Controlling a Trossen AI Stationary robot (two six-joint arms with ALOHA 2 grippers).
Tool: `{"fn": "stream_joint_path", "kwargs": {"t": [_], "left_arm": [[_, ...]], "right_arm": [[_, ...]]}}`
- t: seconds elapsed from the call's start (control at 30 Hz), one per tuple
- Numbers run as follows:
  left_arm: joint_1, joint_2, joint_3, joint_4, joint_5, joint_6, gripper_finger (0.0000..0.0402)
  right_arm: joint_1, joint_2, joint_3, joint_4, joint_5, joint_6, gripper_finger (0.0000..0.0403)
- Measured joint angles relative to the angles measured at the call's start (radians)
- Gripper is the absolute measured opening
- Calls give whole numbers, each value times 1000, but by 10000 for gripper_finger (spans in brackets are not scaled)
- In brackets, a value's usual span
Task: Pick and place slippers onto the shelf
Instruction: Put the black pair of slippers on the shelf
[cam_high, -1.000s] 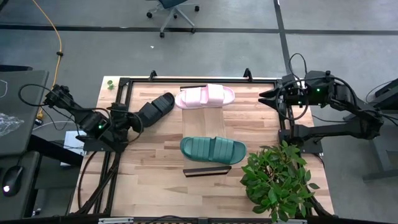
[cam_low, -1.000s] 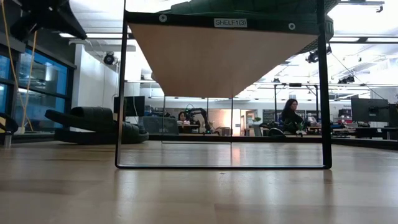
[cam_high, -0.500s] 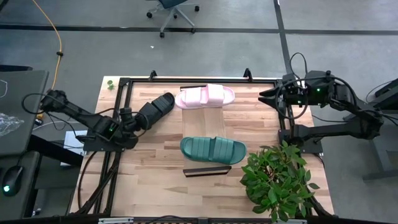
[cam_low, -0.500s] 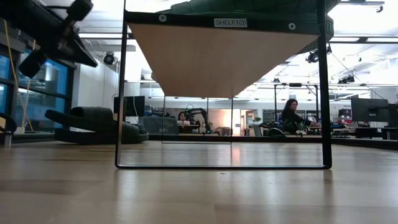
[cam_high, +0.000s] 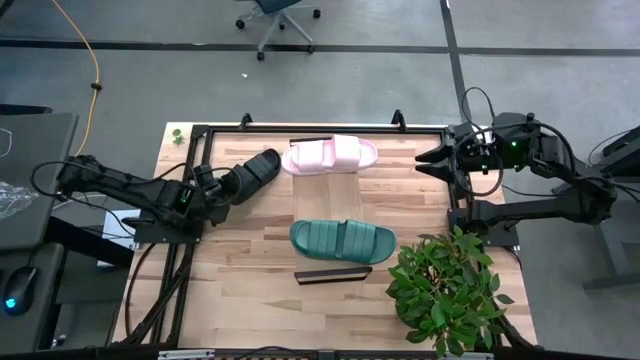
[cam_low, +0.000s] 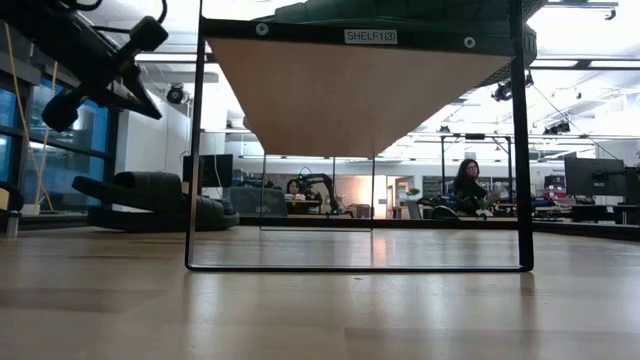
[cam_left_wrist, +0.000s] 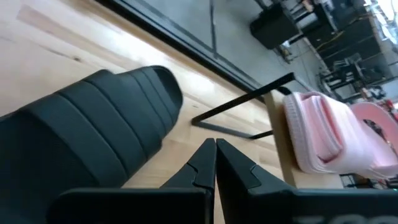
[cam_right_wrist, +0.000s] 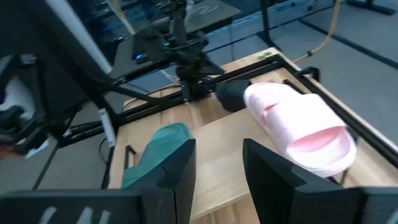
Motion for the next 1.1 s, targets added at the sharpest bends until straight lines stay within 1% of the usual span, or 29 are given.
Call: {"fn": "stream_joint_path", "kwargs": {"t": [0.17, 0.37, 0.53, 0.67, 0.83, 1.1], "left_arm": [[34, 22, 0, 0, 46, -3, 1], [34, 79, 0, 3, 99, -31, 1], [34, 124, 0, 25, 123, -43, 1], [50, 154, 0, 61, 137, -50, 1], [74, 182, 0, 114, 137, -52, 1], [71, 190, 8, 112, 151, -53, 0]], "right_arm": [[0, -2, 0, 0, -47, -19, 123], [0, -2, 0, -4, -73, -42, 123], [0, -2, 0, -5, -92, -52, 123], [0, -2, 0, -18, -118, -51, 123], [0, -2, 0, -37, -124, -53, 123], [0, -3, 0, -49, -125, -79, 123]]}}
